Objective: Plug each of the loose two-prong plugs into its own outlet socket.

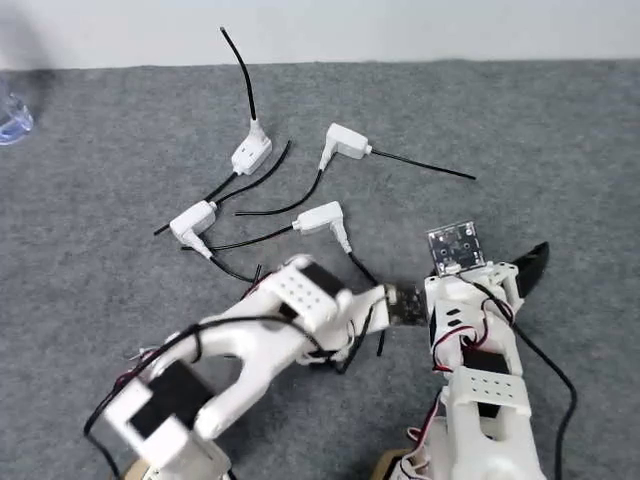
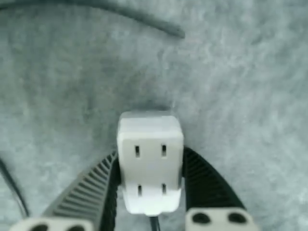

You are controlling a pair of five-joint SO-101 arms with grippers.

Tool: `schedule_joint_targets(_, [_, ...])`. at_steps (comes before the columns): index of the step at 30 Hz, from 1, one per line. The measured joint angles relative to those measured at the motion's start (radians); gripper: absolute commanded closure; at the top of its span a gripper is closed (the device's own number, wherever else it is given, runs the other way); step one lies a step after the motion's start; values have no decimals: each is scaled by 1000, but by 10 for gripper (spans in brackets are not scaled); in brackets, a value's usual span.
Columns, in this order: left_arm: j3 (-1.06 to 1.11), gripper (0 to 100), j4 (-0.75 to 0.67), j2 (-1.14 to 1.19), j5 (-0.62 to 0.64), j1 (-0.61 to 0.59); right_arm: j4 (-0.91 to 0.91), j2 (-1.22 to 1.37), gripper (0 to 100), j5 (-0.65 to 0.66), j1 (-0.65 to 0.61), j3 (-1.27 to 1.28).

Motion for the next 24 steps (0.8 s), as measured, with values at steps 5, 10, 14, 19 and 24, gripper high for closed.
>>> schedule_joint_targets(5, [103,983,-74,-74,5,21,0,0,516,3,-6,0])
schedule_joint_targets(10, [115,855,-78,-83,9,21,0,0,516,48,-20,6])
schedule_joint_targets(14, [120,742,-74,-91,11,21,0,0,516,54,-25,9])
schedule_joint_targets(19, [126,732,-49,-127,6,8,0,0,516,55,-23,9])
schedule_joint_targets(24, [126,731,12,-276,9,-107,0,0,516,55,-26,9])
